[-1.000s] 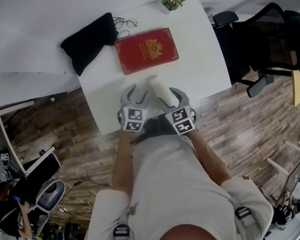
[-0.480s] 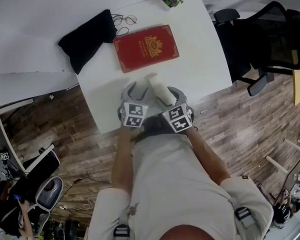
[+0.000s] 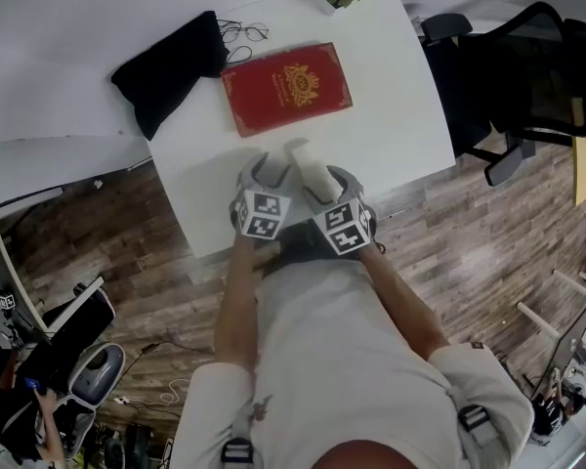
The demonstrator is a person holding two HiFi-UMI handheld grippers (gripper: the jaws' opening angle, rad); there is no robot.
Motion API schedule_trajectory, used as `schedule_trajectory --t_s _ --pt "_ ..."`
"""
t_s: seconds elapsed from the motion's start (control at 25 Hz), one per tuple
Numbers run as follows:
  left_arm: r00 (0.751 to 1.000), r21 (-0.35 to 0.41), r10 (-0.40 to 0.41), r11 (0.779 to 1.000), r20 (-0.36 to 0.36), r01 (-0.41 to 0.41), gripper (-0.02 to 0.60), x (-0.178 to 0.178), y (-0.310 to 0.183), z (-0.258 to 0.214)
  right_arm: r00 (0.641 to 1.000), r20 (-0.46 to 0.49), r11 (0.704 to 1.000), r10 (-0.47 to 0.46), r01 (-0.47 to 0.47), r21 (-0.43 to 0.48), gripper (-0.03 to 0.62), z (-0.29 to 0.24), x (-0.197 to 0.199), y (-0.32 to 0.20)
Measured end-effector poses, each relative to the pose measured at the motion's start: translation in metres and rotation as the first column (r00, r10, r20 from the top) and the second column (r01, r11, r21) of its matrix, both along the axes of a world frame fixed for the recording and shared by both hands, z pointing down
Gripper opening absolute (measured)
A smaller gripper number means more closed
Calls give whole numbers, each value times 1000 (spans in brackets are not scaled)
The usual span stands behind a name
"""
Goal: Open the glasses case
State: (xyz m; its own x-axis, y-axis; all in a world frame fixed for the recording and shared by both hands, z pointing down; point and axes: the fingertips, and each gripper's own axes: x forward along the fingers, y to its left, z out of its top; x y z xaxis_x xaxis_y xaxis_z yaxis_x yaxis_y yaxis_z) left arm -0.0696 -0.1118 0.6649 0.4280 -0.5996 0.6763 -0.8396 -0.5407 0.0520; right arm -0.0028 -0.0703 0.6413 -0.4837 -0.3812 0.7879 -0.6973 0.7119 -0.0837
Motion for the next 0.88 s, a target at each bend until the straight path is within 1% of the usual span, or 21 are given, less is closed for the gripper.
schedule_trajectory --t_s 0.32,0.72,0.88 --pt "1000 -9 12 1000 10 -12 242 4 -2 5 1000 -24 1000 0 0 -29 301 14 1 4" --pt "1000 -16 26 1000 13 -25 245 8 -2 9 999 -46 999 -1 -1 -52 367 26 2 6" --pt "1000 -15 27 1000 14 -27 249 9 -2 10 999 -52 998 3 -6 -65 374 30 1 6"
